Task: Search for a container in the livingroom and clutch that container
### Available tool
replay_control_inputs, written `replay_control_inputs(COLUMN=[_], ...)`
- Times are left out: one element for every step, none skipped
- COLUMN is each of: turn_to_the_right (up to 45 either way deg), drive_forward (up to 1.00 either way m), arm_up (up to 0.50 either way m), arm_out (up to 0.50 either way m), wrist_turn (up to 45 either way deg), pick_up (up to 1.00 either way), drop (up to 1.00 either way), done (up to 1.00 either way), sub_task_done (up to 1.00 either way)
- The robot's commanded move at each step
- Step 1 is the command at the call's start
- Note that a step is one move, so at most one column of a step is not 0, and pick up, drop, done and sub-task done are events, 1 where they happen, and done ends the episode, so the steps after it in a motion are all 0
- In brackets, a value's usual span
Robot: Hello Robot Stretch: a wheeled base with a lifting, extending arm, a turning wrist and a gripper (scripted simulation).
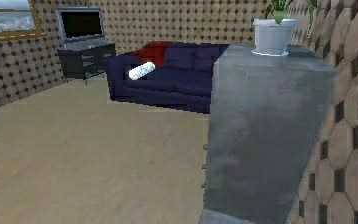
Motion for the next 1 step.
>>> replay_control_inputs(turn_to_the_right=[-33.0], drive_forward=[0.0], arm_up=[0.0], arm_out=[0.0], wrist_turn=[0.0], pick_up=[0.0], drop=[0.0], done=[0.0], sub_task_done=[0.0])
